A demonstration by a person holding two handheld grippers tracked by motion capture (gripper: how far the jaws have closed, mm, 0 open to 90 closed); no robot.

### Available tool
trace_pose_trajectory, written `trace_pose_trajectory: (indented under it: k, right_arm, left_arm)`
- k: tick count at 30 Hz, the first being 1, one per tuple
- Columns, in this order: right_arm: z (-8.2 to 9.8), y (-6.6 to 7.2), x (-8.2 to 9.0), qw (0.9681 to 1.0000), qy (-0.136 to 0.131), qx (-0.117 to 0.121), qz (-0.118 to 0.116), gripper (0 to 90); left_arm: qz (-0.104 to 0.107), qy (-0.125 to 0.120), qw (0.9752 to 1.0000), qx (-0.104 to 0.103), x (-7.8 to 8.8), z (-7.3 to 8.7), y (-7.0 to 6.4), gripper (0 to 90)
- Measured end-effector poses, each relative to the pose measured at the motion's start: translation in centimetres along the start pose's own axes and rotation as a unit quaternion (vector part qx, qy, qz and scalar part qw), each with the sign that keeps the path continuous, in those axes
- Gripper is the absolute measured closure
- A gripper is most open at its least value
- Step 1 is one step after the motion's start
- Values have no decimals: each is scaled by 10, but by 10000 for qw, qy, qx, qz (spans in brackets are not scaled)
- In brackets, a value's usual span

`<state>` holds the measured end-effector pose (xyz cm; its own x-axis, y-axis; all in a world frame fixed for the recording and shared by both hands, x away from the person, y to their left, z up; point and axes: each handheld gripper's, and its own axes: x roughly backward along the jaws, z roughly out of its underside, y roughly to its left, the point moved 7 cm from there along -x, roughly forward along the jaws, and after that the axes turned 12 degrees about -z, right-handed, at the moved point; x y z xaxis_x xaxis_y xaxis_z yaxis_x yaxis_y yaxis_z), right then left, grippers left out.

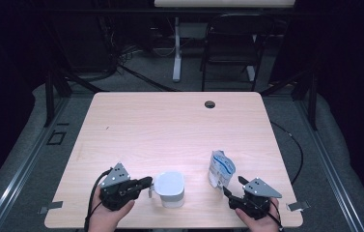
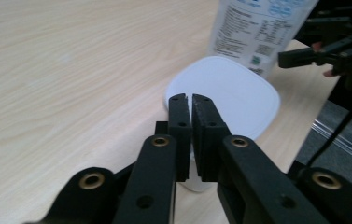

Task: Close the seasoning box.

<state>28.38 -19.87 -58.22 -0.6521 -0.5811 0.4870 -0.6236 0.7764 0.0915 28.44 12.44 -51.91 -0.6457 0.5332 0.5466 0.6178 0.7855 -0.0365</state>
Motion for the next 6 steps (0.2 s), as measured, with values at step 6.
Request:
trace_pose_trajectory:
  k: [6]
  right_arm:
    - [-1, -2, 1, 9999, -3, 140, -53, 334]
  left_arm:
    - [-367, -141, 9985, 379, 0, 4, 30, 567]
